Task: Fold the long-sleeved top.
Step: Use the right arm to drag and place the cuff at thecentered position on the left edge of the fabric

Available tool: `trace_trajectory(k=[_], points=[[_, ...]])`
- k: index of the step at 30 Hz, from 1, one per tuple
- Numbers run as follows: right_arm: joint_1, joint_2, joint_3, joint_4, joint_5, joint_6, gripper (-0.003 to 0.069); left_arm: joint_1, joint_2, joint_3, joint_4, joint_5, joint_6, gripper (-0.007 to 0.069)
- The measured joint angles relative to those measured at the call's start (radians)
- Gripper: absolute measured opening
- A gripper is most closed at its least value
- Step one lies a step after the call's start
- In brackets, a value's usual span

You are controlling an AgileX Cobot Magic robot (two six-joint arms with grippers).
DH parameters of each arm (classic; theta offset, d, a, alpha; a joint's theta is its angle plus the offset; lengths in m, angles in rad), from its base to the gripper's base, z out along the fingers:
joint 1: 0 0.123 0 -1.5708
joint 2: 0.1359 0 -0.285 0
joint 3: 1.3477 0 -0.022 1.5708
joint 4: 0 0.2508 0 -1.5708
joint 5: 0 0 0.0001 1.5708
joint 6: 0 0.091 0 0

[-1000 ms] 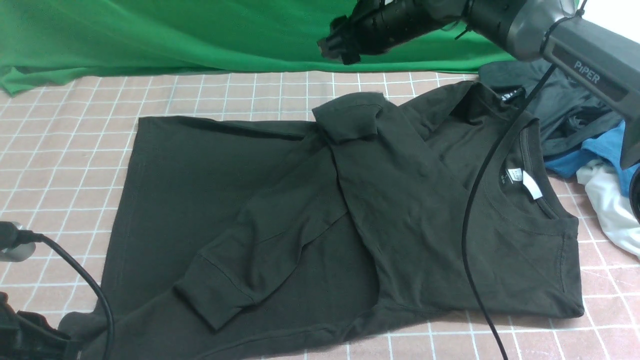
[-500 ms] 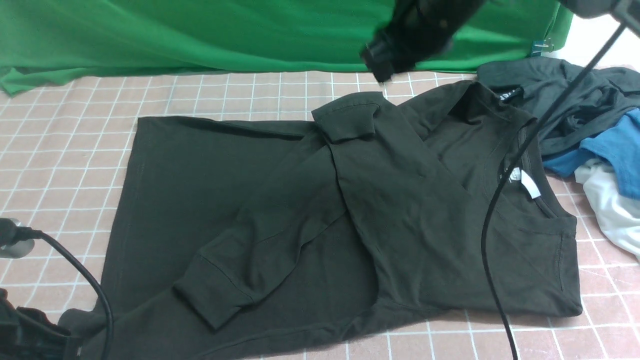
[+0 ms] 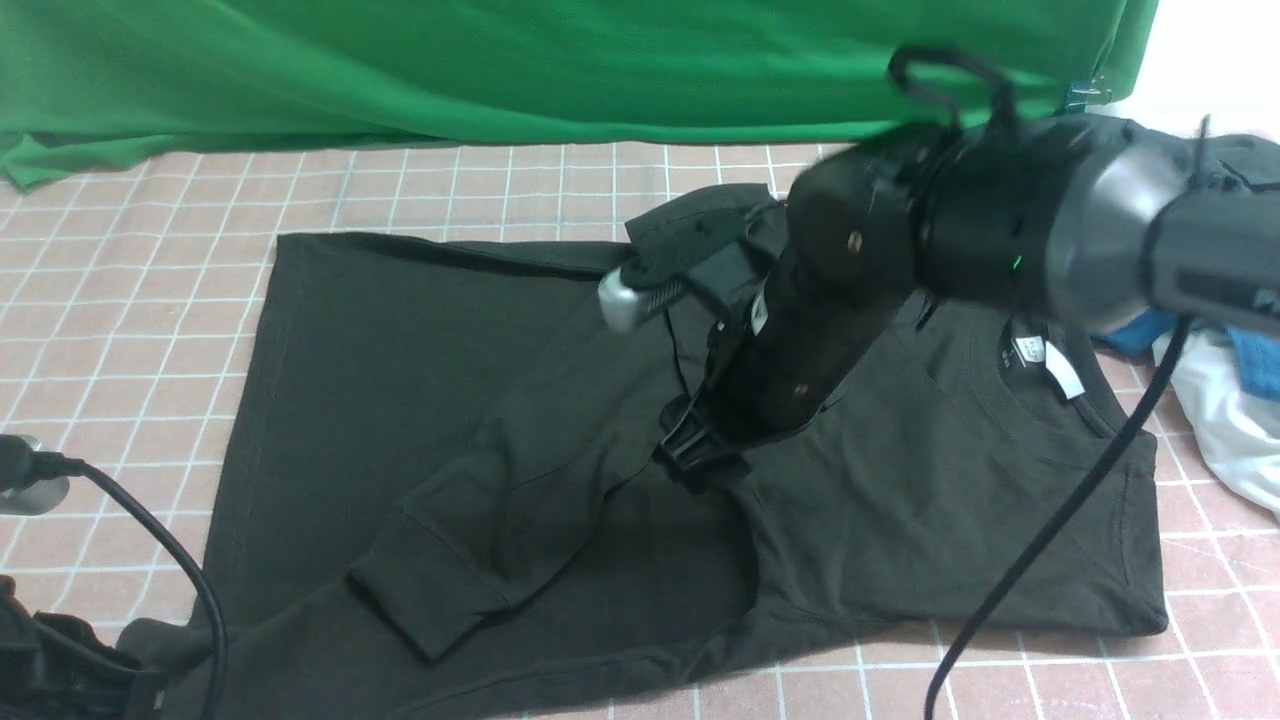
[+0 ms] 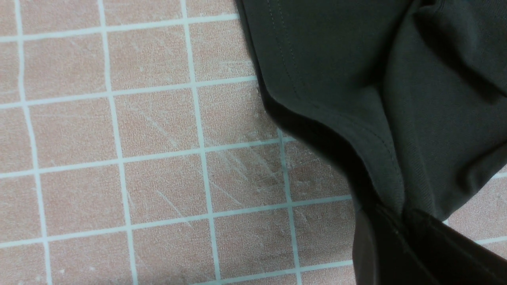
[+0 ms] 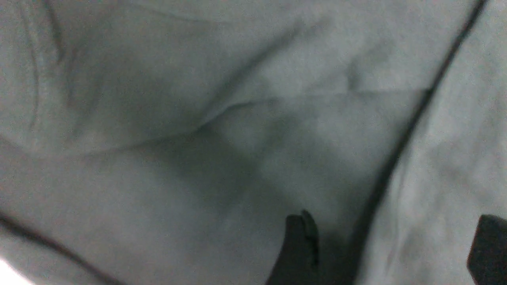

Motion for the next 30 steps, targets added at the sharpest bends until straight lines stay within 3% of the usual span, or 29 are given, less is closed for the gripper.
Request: trace_trajectory(k=[4, 8, 17, 21, 24, 26, 30], points=[[0.000, 0.042, 0.005, -0.016, -0.029, 0.000, 0.0559, 0.000, 0.000, 0.000, 0.000, -0.003, 0.000, 0.0039], [0.000, 0.081, 0.005, -0.113, -0.041, 0.021, 0.0532, 0.000, 0.000, 0.000, 0.015, -0.005, 0.000, 0.0039], [0.000, 0.087, 0.005, -0.157, -0.065, 0.026, 0.0250, 0.000, 0.000, 0.000, 0.022, -0.007, 0.000, 0.0039], [0.000, 0.094, 0.005, -0.157, -0.068, 0.026, 0.0229, 0.000, 0.000, 0.000, 0.018, -0.007, 0.000, 0.0039], [0.000, 0.101, 0.005, -0.156, -0.069, 0.023, 0.0176, 0.000, 0.000, 0.000, 0.009, -0.007, 0.000, 0.0039], [0.000, 0.101, 0.005, -0.152, -0.068, 0.009, 0.0071, 0.000, 0.000, 0.000, 0.005, -0.007, 0.000, 0.0039], [0.000, 0.098, 0.005, -0.120, -0.049, -0.033, 0.0043, 0.000, 0.000, 0.000, 0.004, -0.007, 0.003, 0.0039]])
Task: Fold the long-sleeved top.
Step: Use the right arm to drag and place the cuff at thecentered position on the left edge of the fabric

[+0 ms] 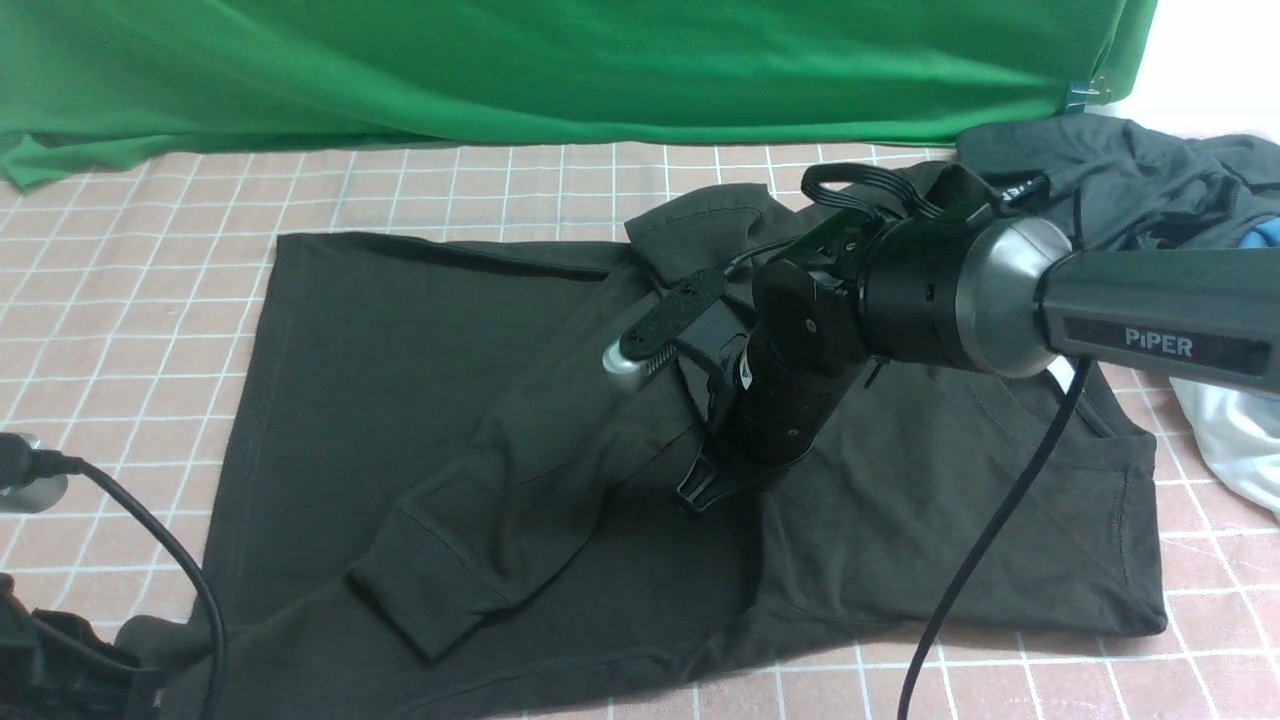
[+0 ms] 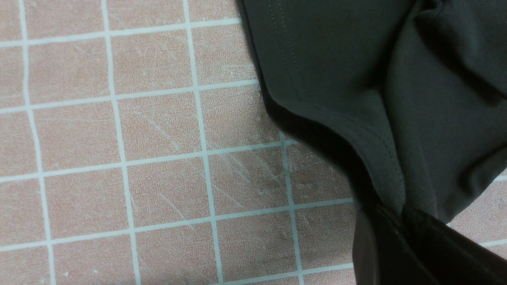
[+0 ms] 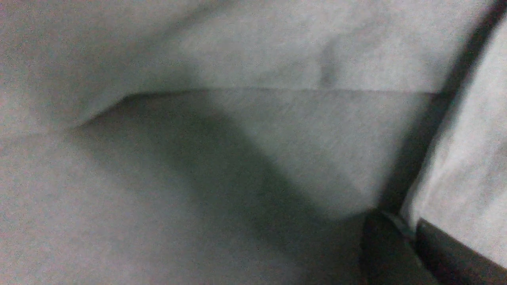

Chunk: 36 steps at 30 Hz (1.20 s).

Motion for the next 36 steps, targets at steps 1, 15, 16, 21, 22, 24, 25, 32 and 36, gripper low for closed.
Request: trace_trajectory(k=[1, 15, 16, 21, 22, 24, 25, 32, 36], points=[[0.000, -0.010, 0.000, 0.024, 0.033, -0.025, 0.0043, 0.000, 0.000, 0.000, 0.000, 0.000, -0.001, 0.0039], [0.087, -0.232, 0.000, 0.076, 0.320, -0.124, 0.0041, 0.000, 0.000, 0.000, 0.000, -0.006, -0.001, 0.0039], [0.092, -0.239, 0.000, 0.080, 0.343, -0.129, 0.0041, 0.000, 0.000, 0.000, 0.000, -0.006, -0.001, 0.0039], [0.099, -0.252, 0.037, 0.142, 0.408, -0.164, 0.0041, 0.000, 0.000, 0.000, 0.001, -0.006, -0.001, 0.0039], [0.100, -0.253, 0.065, 0.165, 0.411, -0.180, 0.0041, 0.000, 0.000, 0.000, 0.001, -0.006, -0.001, 0.0039], [0.100, -0.253, 0.107, 0.180, 0.415, -0.188, 0.0041, 0.000, 0.000, 0.000, 0.001, -0.006, -0.001, 0.0039], [0.100, -0.253, 0.133, 0.184, 0.417, -0.191, 0.0041, 0.000, 0.000, 0.000, 0.001, -0.006, -0.001, 0.0039], [0.100, -0.253, 0.154, 0.184, 0.322, -0.149, 0.0265, 0.000, 0.000, 0.000, 0.004, -0.008, -0.001, 0.0039], [0.100, -0.265, 0.057, 0.178, 0.309, -0.115, 0.0580, 0.000, 0.000, 0.000, 0.004, -0.008, -0.001, 0.0039]])
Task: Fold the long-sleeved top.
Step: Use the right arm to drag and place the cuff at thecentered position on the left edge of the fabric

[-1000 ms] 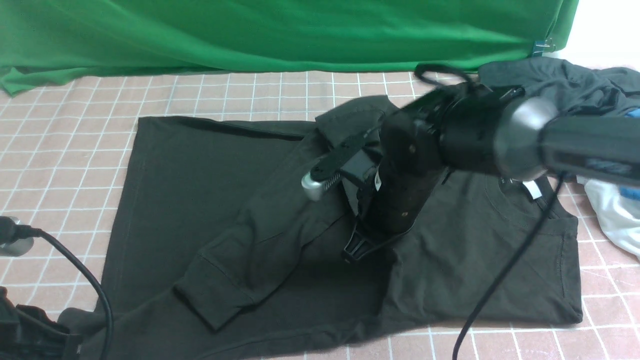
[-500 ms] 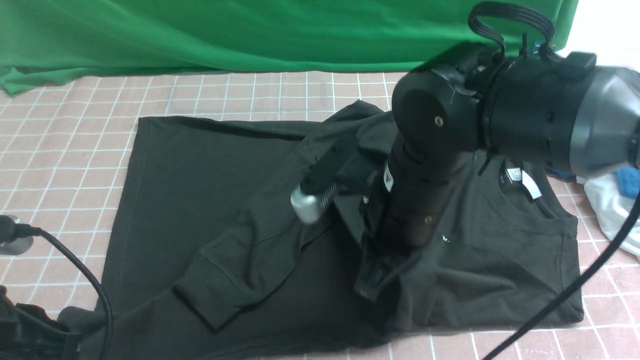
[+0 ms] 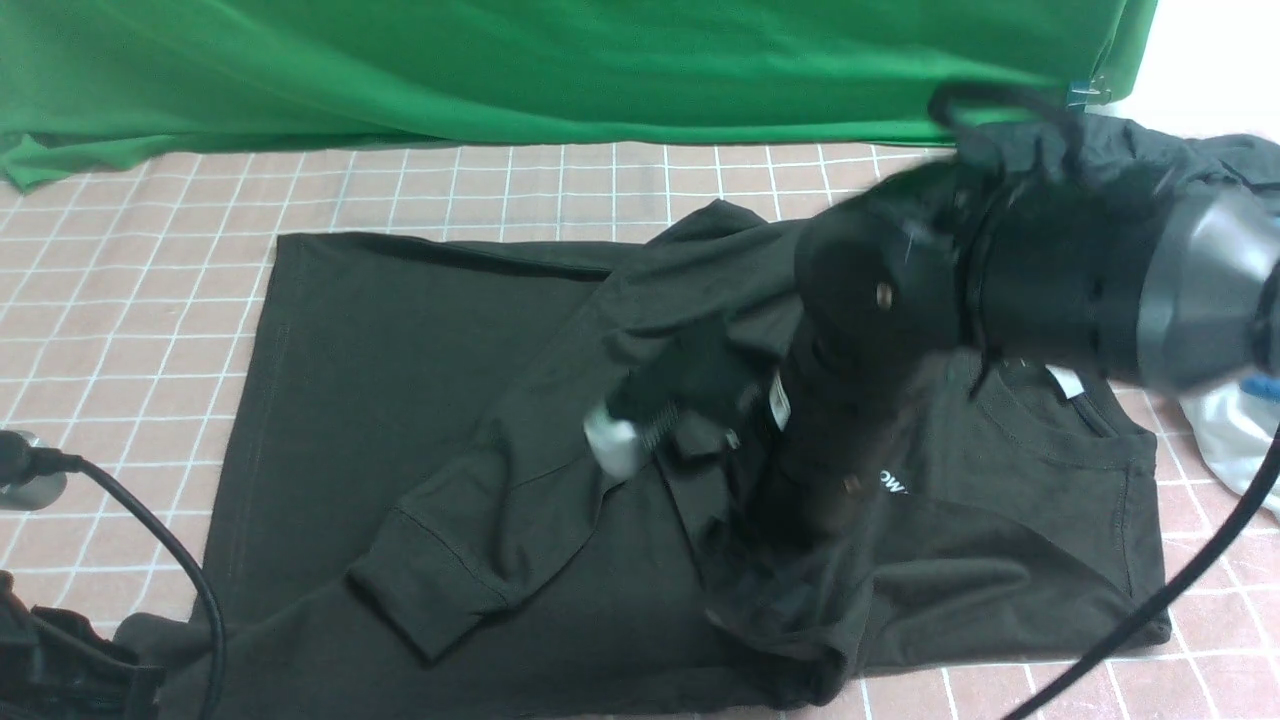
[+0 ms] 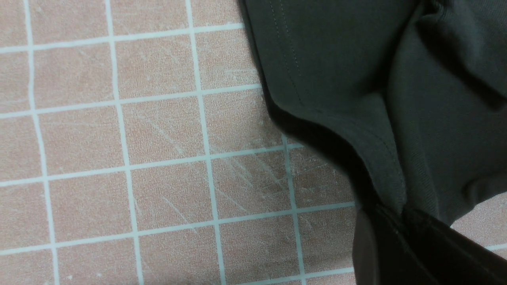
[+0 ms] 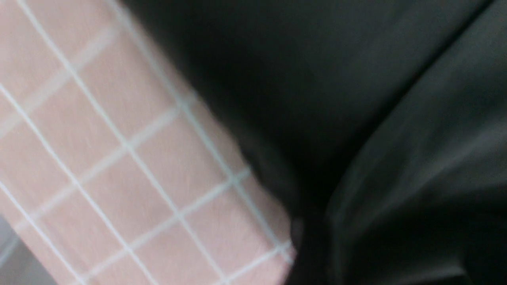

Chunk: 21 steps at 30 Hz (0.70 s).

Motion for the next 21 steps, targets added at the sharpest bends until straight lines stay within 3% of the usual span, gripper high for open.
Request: trace_trajectory(k=[2, 4, 9, 16, 21], points=[[0.000, -0.007, -0.034, -0.017, -0.016, 0.021, 0.0624, 0.000, 0.000, 0.000, 0.000, 0.000, 0.000, 0.0039], [0.000, -0.008, -0.058, -0.044, -0.055, 0.039, 0.0617, 0.000, 0.000, 0.000, 0.000, 0.000, 0.000, 0.0039], [0.000, 0.070, -0.071, -0.119, -0.239, -0.036, 0.0487, 0.000, 0.000, 0.000, -0.002, 0.000, -0.002, 0.0039], [0.000, 0.219, -0.070, -0.307, -0.346, -0.039, 0.0545, 0.000, 0.000, 0.000, -0.004, 0.000, -0.001, 0.0039], [-0.002, 0.259, -0.070, -0.424, -0.356, -0.012, 0.0519, 0.000, 0.000, 0.000, -0.004, 0.000, -0.001, 0.0039]])
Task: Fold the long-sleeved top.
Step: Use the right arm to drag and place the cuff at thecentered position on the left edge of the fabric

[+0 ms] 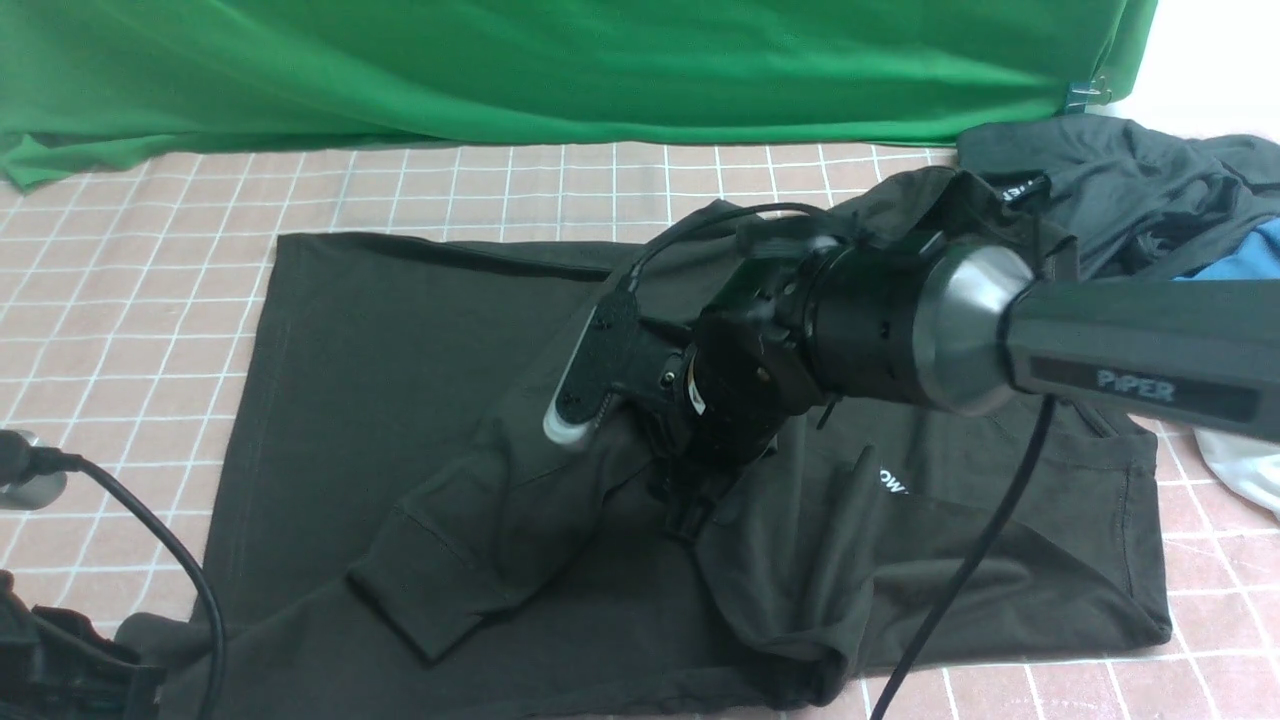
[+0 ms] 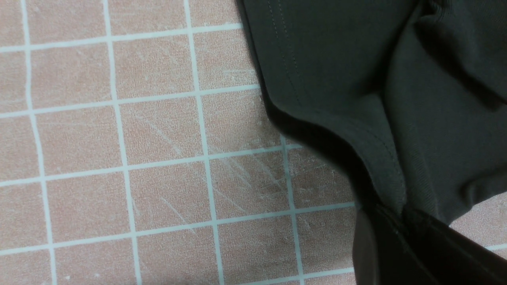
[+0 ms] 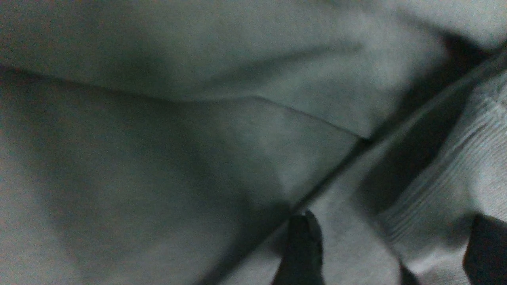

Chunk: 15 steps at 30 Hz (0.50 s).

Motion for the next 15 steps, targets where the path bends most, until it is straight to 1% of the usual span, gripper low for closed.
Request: trace_trajectory(k=[1, 7, 10, 13, 15], points=[[-0.001, 0.002, 0.000, -0.007, 0.000, 0.003, 0.0514, 0.000, 0.000, 0.000, 0.000, 0.000, 0.000, 0.0039], [-0.030, 0.006, 0.000, -0.035, -0.033, 0.022, 0.0419, 0.000, 0.000, 0.000, 0.000, 0.000, 0.000, 0.0039], [-0.048, 0.006, 0.000, -0.036, -0.091, 0.022, 0.0342, 0.000, 0.000, 0.000, 0.000, 0.000, 0.000, 0.0039], [-0.067, 0.015, 0.000, -0.037, -0.151, 0.022, 0.0242, 0.000, 0.000, 0.000, 0.000, 0.000, 0.000, 0.0039], [-0.072, 0.020, 0.000, -0.040, -0.165, 0.020, 0.0188, 0.000, 0.000, 0.000, 0.000, 0.000, 0.000, 0.0039]])
